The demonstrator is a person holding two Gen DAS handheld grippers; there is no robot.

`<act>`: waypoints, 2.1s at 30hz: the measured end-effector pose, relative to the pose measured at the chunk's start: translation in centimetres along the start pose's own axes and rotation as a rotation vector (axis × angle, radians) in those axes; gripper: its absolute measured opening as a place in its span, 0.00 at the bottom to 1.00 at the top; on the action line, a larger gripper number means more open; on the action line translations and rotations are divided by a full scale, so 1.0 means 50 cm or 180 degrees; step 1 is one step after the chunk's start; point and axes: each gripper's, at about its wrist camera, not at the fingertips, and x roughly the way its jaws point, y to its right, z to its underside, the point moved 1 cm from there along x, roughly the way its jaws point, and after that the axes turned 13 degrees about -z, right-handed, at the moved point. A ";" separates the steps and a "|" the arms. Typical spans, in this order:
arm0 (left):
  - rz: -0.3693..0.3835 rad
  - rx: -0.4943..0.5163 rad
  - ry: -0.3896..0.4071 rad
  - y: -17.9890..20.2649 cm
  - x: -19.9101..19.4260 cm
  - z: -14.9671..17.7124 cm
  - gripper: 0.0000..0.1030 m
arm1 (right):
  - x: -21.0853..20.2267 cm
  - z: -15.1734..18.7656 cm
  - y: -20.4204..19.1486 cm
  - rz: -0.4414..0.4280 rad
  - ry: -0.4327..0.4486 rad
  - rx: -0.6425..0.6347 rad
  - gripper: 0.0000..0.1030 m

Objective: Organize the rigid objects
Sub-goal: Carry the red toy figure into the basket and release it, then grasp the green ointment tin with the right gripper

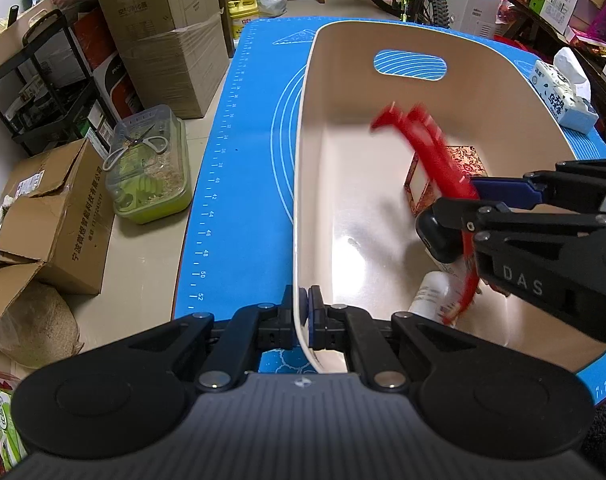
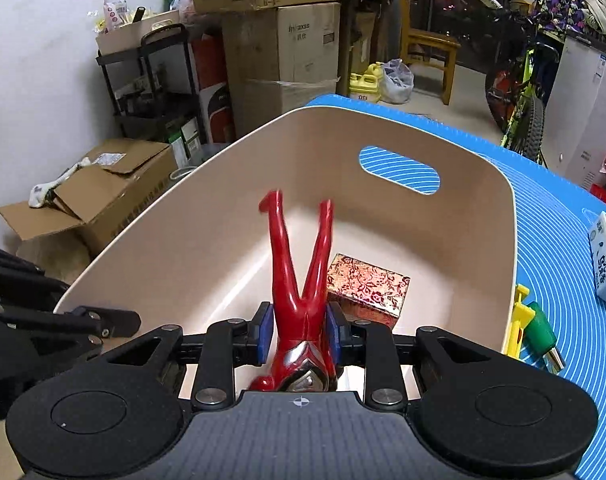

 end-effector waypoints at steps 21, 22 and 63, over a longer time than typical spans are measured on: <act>0.0008 0.0001 0.0011 0.001 -0.001 0.002 0.07 | -0.194 0.015 0.147 0.0592 0.0534 0.0066 0.72; 0.0007 0.0003 0.0012 0.001 0.000 0.003 0.07 | -0.197 0.023 0.167 0.0635 0.0526 0.0133 0.72; -0.0006 0.0080 0.0023 0.002 -0.002 0.002 0.07 | -0.046 0.176 0.373 0.1019 0.0130 0.1051 0.58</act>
